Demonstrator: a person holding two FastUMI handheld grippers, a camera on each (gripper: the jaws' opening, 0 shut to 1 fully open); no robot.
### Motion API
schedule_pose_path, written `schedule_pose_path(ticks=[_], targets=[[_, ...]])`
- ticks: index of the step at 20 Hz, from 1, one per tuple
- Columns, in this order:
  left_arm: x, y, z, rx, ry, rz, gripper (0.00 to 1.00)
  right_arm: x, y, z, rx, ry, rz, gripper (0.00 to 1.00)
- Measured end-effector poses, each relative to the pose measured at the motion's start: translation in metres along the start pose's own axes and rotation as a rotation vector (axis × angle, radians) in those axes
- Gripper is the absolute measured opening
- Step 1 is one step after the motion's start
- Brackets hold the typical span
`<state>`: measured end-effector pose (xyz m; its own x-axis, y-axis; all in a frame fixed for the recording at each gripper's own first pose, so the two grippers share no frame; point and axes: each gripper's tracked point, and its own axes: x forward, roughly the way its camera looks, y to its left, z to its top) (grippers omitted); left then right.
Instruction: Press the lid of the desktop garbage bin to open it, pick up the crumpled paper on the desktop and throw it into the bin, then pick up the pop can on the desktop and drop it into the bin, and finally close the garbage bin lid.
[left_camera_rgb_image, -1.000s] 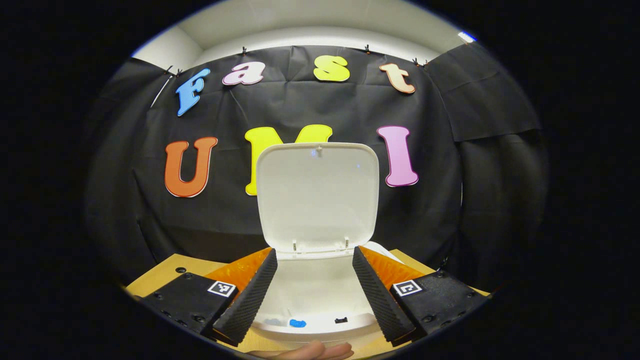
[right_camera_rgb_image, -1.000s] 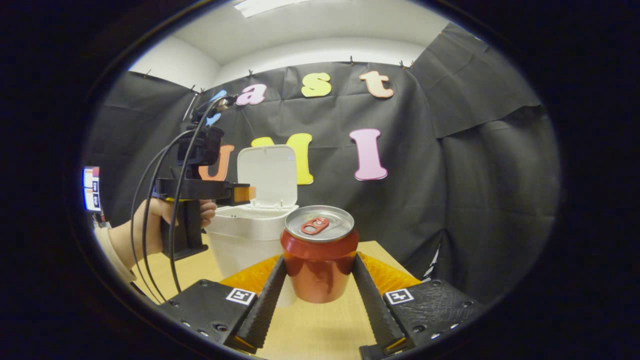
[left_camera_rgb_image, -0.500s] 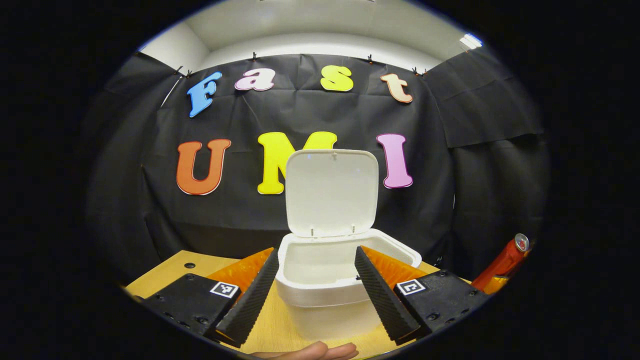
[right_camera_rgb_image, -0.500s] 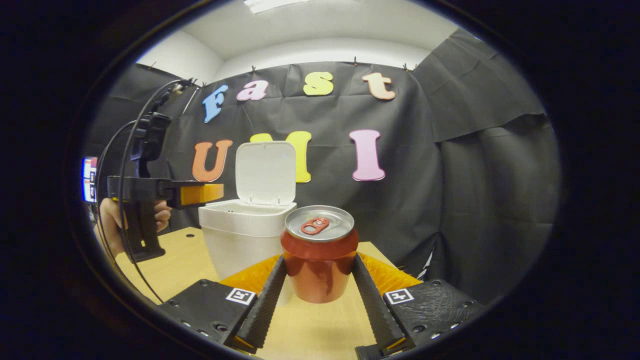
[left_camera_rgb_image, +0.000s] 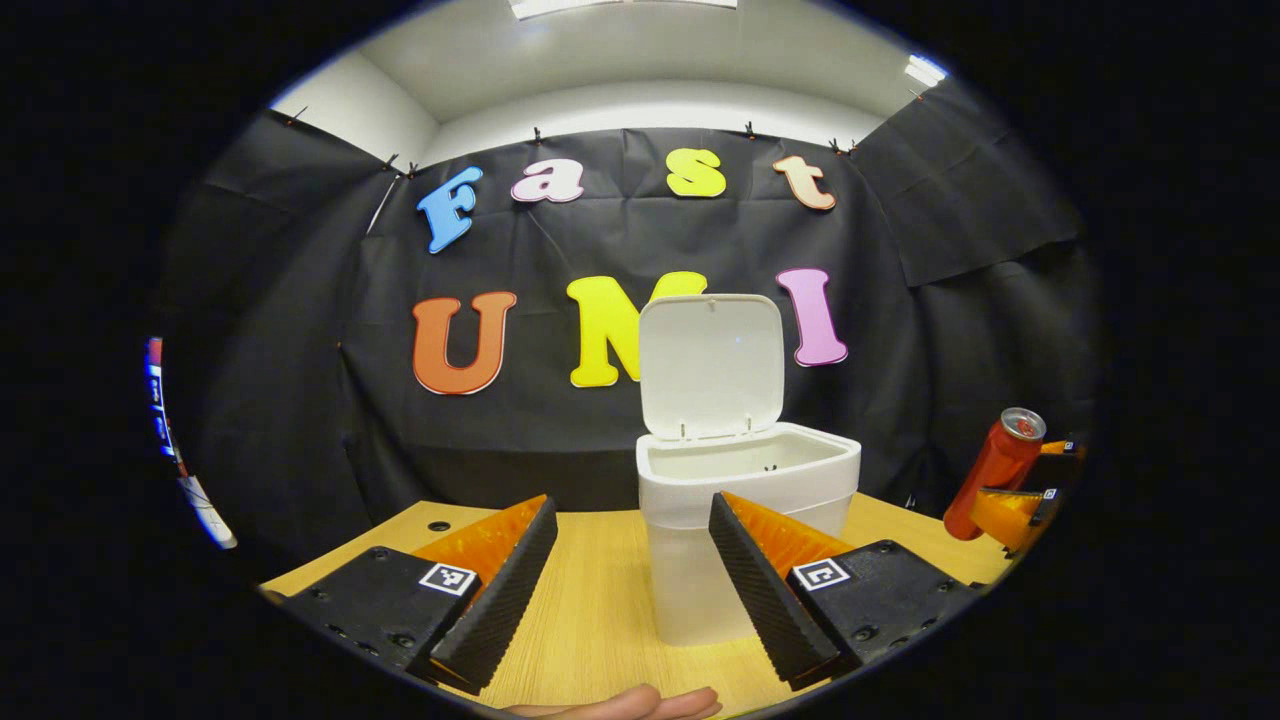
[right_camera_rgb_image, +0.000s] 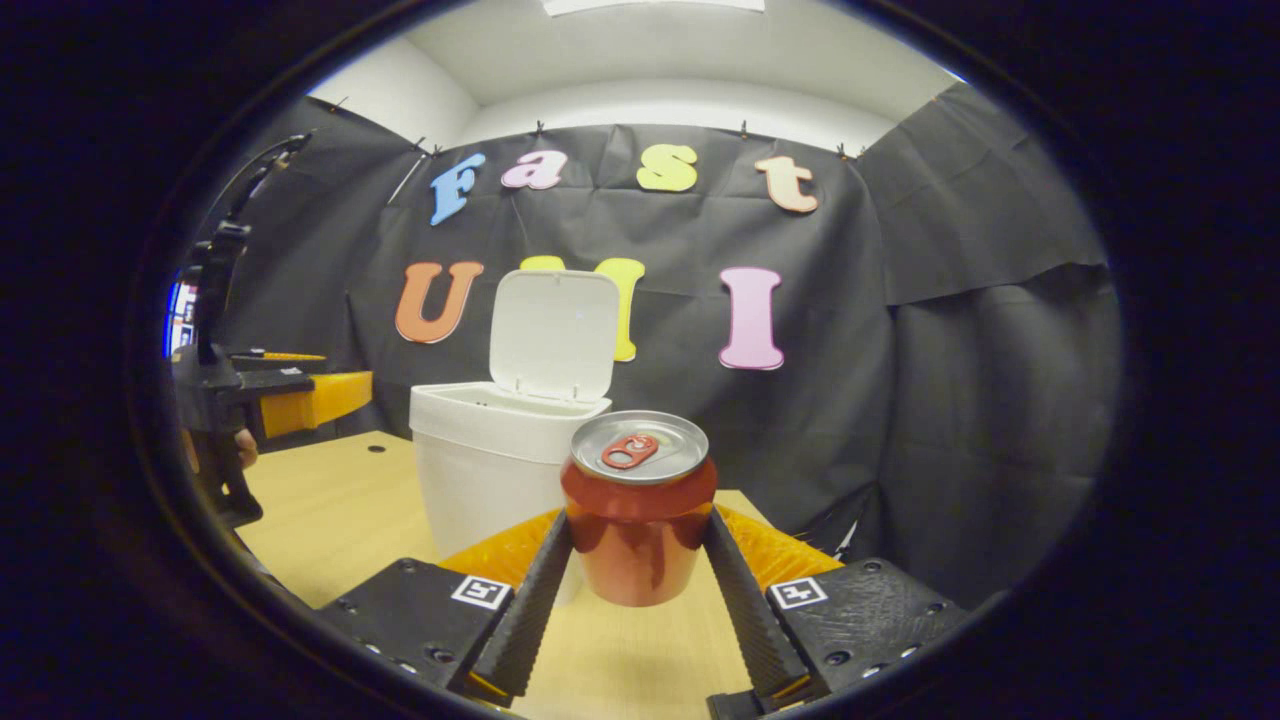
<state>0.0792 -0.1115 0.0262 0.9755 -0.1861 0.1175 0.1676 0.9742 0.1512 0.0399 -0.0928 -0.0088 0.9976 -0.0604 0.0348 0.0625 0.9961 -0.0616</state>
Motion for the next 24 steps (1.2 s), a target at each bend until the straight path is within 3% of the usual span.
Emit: schedule_pose_path(ticks=[11,13,15,24], targets=[[-0.04,0.04,-0.049,-0.016,0.048,0.037,0.99,-0.017,0.015,-0.024,0.034,0.058,0.008,0.78],[-0.047,0.052,-0.045,0.009,0.029,0.069,0.99,-0.019,0.018,-0.018,0.033,0.058,0.005,0.77],[-0.047,0.053,-0.044,-0.004,0.024,0.052,0.99,-0.021,0.025,-0.008,0.029,0.055,0.013,0.77],[-0.051,0.101,-0.048,-0.017,0.038,0.126,0.99,-0.023,0.078,0.055,-0.019,0.053,0.146,0.78]])
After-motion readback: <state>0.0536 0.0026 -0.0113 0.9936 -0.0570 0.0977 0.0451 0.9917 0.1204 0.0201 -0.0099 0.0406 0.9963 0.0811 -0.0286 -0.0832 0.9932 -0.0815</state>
